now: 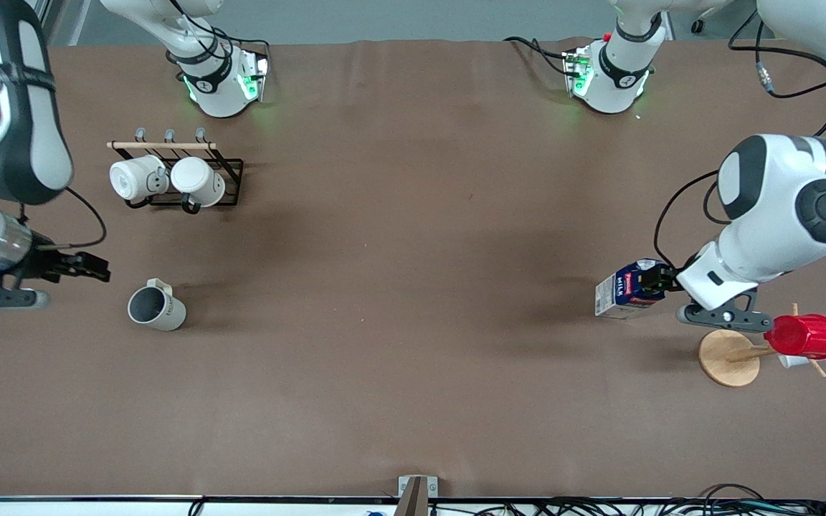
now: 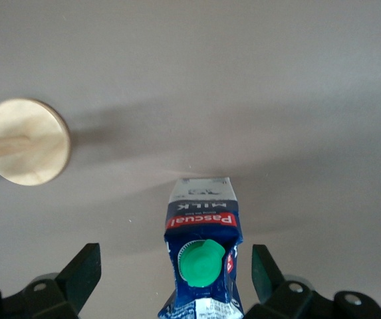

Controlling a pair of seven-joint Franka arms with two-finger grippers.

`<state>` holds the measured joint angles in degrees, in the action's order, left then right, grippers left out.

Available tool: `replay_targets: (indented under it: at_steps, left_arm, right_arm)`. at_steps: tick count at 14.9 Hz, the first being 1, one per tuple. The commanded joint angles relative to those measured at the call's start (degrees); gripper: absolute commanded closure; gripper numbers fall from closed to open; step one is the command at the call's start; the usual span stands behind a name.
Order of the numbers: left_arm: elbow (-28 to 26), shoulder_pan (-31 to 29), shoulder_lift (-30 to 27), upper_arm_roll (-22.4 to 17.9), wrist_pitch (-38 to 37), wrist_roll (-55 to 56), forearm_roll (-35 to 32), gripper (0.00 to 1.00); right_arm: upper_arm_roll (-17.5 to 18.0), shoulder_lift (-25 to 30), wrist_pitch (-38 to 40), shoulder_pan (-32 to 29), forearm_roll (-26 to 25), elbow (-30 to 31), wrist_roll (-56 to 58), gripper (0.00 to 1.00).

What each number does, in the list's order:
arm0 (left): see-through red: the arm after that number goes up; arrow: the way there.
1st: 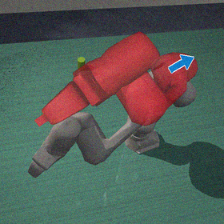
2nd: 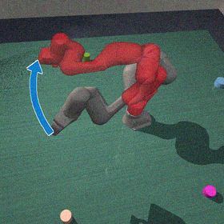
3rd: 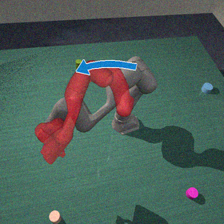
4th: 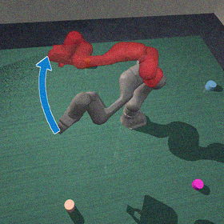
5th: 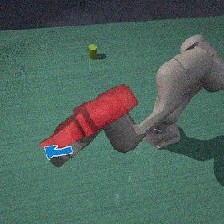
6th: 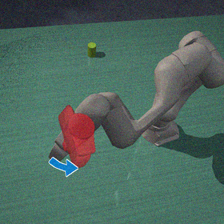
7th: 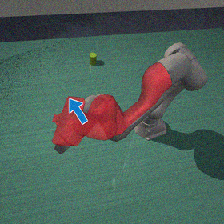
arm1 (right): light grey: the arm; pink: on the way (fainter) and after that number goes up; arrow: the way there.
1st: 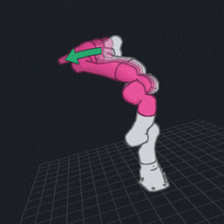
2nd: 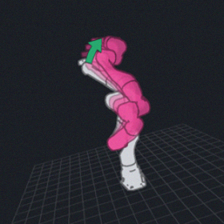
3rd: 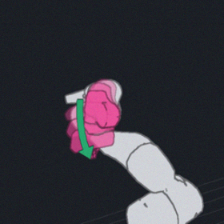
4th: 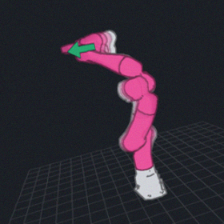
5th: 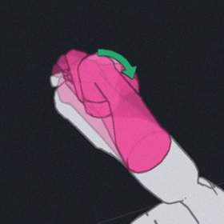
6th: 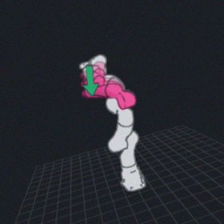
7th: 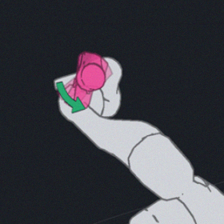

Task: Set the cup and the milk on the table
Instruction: 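Grasp the grey mug with the right gripper while the left gripper grasps the milk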

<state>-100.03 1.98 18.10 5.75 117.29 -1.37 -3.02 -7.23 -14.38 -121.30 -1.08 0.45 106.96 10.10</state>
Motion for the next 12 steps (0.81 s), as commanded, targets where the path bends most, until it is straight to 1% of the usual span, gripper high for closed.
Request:
replay_targets:
  at_steps: [1, 3, 5, 6, 7, 9, 10, 11, 12]
  left_arm:
    - [-3.1, 0.0, -0.8, 0.3, 1.3, 0.8, -1.1, 0.0]
    - [-4.8, -0.2, -0.9, 0.4, 1.3, 0.8, -1.0, 0.0]
    - [-5.3, -0.2, -0.8, 0.4, 0.7, 1.1, -0.6, 0.01]
    - [-5.3, -0.2, -0.8, 0.4, 0.6, 0.9, -0.6, 0.03]
    - [-5.3, -0.2, -0.7, 0.4, 0.6, 0.8, -0.6, 0.06]
    - [-5.3, -0.2, 0.2, 0.5, 0.7, 0.8, -0.5, 0.16]
    - [-5.3, -0.1, 0.2, 0.5, 0.7, 0.9, -0.4, 0.22]
    - [-5.3, -0.1, 0.2, 0.5, 0.7, 0.9, -0.4, 0.26]
    - [-5.3, -0.2, 0.2, 0.5, 0.5, 0.8, -0.3, 0.32]
  right_arm:
    - [0.5, -3.8, -7.5, -0.1, 0.6, 2.7, 2.8, 0.0]
    - [0.5, -6.3, -11.7, 0.4, 0.3, 3.5, 3.3, 0.0]
    - [0.5, -8.9, -16.5, 0.5, 0.2, 4.1, 4.0, 0.0]
    - [0.5, -10.0, -18.4, 0.5, 0.2, 4.3, 4.6, 0.01]
    - [0.5, -10.7, -19.2, 0.4, 0.2, 4.4, 5.0, 0.03]
    - [0.5, -11.3, -21.1, 0.5, 0.2, 5.4, 5.1, 0.1]
    - [0.5, -11.3, -22.6, 0.5, 0.0, 6.5, 5.2, 0.15]
    - [0.5, -11.3, -23.9, 0.5, 0.0, 7.2, 5.8, 0.25]
    - [0.5, -11.5, -24.4, 0.5, 0.0, 7.4, 6.2, 0.42]
